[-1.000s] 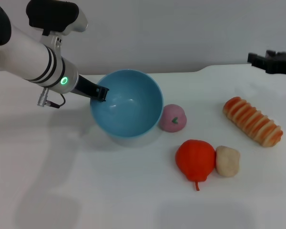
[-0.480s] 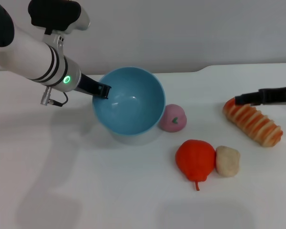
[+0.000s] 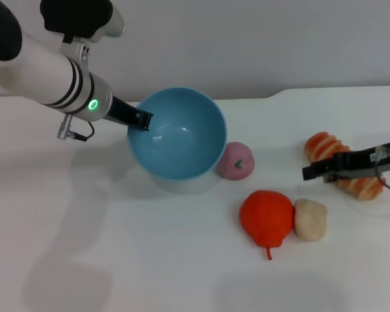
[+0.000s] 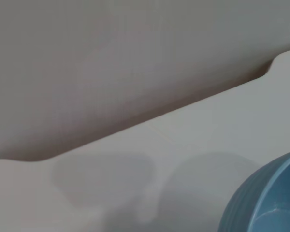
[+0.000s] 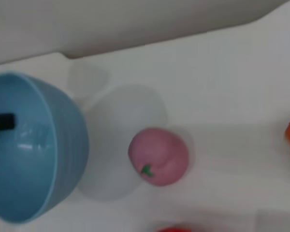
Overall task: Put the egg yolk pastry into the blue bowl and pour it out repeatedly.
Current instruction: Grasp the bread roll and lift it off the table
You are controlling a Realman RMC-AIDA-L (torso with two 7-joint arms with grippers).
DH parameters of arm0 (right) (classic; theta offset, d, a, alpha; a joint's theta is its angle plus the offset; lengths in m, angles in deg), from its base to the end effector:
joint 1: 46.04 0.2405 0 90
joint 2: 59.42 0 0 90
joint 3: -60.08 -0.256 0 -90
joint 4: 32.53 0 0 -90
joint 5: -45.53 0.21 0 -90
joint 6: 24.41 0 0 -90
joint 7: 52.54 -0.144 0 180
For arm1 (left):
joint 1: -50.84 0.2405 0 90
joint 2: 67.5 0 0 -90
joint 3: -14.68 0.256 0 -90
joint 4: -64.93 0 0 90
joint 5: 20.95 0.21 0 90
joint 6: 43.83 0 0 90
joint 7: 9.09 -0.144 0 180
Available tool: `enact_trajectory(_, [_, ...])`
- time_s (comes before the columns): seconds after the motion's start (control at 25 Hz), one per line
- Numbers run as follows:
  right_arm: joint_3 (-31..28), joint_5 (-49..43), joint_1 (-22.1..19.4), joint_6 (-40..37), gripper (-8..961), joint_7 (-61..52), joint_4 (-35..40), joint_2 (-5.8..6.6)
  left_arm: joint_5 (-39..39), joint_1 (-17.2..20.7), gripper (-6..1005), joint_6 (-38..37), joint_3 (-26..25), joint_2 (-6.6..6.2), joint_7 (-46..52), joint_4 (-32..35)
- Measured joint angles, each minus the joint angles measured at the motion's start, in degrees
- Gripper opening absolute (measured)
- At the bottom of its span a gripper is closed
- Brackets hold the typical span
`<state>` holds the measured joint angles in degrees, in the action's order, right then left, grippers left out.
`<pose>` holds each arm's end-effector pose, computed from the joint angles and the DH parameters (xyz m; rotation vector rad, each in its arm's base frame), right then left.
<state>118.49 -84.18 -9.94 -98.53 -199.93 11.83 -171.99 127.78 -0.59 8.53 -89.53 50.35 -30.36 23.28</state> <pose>0.2715 0.3842 0.0200 -2.2359 1.6991 0.1258 -0.1856 0.4506 -0.0369 -2.2380 -1.1178 0.1695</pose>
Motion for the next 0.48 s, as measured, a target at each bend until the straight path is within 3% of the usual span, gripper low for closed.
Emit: enact_trajectory(0.48, [0.30,-3.67,1.58,-2.54,491,-2.91,-2.72,-0.61,0.08,-0.51,-2,-0.15,-0.03,-0.13,-0.39,0.08])
